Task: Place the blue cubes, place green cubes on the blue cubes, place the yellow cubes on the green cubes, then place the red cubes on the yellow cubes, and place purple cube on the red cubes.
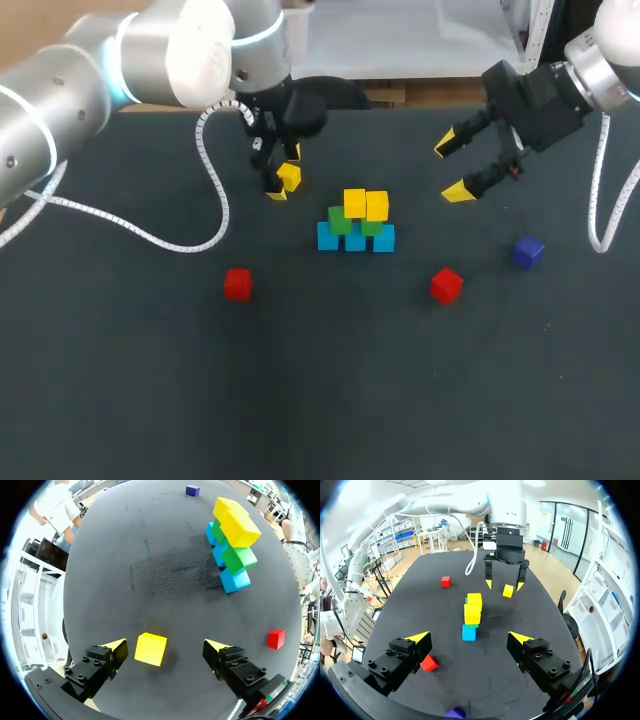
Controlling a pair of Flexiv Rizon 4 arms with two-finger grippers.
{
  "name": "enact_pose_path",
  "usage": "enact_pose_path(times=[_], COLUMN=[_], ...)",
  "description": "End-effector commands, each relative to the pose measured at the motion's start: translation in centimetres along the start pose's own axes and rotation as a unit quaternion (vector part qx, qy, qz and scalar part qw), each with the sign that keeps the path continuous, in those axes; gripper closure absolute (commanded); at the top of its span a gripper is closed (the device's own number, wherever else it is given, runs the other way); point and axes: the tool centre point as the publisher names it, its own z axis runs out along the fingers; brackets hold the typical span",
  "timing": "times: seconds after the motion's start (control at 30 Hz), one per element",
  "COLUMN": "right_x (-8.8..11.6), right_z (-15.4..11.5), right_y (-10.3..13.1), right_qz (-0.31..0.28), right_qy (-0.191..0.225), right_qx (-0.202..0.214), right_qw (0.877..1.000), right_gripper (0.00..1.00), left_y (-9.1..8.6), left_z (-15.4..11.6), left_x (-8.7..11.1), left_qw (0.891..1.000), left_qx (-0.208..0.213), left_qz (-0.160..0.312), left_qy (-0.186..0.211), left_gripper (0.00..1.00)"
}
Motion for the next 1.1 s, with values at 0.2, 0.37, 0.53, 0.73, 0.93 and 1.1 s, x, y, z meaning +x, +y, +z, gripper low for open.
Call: enact_pose_path(times=[0.2, 0.37, 0.53, 0.73, 0.93, 1.1], right_x=[0.0, 0.0, 0.0, 0.0, 0.0, 0.0], right_z=[0.0, 0.0, 0.0, 0.0, 0.0, 0.0], right_y=[0.0, 0.0, 0.0, 0.0, 0.0, 0.0], right_qz=[0.000, 0.000, 0.000, 0.000, 0.000, 0.000], right_qy=[-0.001, -0.001, -0.001, -0.001, -0.001, -0.001], right_qx=[0.000, 0.000, 0.000, 0.000, 0.000, 0.000], right_qw=[1.000, 1.000, 1.000, 1.000, 1.000, 1.000], right_gripper=[0.00, 0.00, 0.00, 0.00, 0.00, 0.00], left_y=[1.4, 1.5, 1.5, 1.3, 0.9, 0.3], left_z=[0.4, 0.6, 1.0, 1.3, 1.2, 1.0], left_x=[0.6, 0.7, 0.9, 0.9, 1.0, 1.0], left_qw=[0.999, 0.999, 0.999, 0.999, 0.999, 0.999], left_qx=[0.031, 0.036, 0.042, 0.045, 0.043, 0.041], left_qz=[-0.004, -0.003, 0.001, 0.002, -0.001, -0.005], left_qy=[0.007, 0.003, -0.005, -0.003, 0.000, -0.003], left_gripper=[0.00, 0.00, 0.00, 1.00, 1.00, 1.00])
